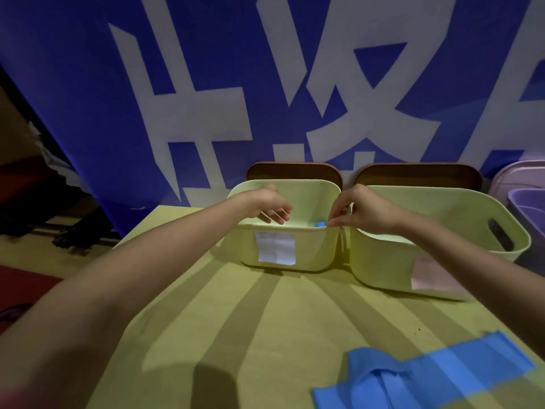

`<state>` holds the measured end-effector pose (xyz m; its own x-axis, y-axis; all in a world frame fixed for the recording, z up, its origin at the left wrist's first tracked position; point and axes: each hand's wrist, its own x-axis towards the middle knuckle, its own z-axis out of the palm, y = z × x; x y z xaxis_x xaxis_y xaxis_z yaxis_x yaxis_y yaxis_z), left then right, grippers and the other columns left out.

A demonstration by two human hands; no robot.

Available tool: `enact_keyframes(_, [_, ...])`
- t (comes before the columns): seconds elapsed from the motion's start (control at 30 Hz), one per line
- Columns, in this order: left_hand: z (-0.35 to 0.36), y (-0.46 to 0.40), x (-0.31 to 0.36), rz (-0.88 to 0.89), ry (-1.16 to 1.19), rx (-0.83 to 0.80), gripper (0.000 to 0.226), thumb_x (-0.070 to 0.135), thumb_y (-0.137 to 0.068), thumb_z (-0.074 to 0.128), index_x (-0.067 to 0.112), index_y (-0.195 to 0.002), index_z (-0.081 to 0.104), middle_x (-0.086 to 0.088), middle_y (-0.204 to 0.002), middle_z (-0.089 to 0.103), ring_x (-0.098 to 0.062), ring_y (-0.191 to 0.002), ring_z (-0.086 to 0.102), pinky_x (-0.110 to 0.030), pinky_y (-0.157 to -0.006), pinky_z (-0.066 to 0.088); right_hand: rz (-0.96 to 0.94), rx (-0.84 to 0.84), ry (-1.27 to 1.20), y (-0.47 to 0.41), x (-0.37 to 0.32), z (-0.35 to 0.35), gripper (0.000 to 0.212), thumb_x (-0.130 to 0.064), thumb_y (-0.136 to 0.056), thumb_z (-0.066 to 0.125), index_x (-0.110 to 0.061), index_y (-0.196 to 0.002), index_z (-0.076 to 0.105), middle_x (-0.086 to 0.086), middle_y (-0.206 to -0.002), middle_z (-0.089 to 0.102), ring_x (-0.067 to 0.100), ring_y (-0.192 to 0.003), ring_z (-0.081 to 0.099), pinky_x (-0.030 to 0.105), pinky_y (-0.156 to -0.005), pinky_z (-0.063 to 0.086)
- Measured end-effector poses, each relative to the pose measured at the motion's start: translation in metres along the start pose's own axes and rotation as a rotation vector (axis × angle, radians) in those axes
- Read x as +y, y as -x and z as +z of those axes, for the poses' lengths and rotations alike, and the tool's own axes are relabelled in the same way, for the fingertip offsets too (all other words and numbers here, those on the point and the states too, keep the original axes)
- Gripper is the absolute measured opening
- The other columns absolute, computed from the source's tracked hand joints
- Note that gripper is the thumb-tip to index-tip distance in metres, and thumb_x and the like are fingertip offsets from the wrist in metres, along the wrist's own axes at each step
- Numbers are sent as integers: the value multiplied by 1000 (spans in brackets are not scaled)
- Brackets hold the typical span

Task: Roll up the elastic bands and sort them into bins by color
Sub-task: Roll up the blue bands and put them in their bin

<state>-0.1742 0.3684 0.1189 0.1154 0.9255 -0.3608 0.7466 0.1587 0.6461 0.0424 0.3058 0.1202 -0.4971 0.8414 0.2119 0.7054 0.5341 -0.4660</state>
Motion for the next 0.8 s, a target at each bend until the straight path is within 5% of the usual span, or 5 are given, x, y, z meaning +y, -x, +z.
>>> enact_keyframes(0.17, [5,21,-8,72,-56,144,17,15,-92,57,2,-99,65,-5,-84,70,-15,-71,66,-28,-70,45,-8,26,52,7,-9,2,13,-15,-83,74,-8,-93,74,-2,-87,68,3,-70,55,5,-57,40])
enact_keyframes(0.3, [9,43,-13,269,-79,519,20,18,-90,56,5,-99,68,-4,-94,70,-18,-86,65,-31,-77,52,-9,170,77,25,-23,-4,32,-21,-85,71,-9,-115,65,2,-105,64,8,-85,56,9,-64,39])
enact_keyframes(0.43, [34,90,-10,475,52,789,16,22,-91,59,12,-102,65,5,-89,65,-8,-79,59,-19,-71,48,-45,232,69,67,-43,-8,29,-22,-89,65,-14,-117,62,-2,-105,59,9,-91,57,14,-68,44])
enact_keyframes(0.63, [103,144,-33,552,122,521,7,14,-83,66,20,-83,64,13,-72,62,-2,-64,56,-19,-63,47,3,39,67,150,-48,7,29,-15,-86,70,-9,-115,65,5,-104,64,7,-80,57,10,-65,44])
enact_keyframes(0.8, [156,177,-55,474,154,415,5,11,-84,66,14,-89,66,3,-82,64,-6,-72,56,-16,-69,46,103,-272,69,196,-37,38,58,-15,-81,75,-22,-134,53,-10,-121,50,8,-100,53,27,-83,51])
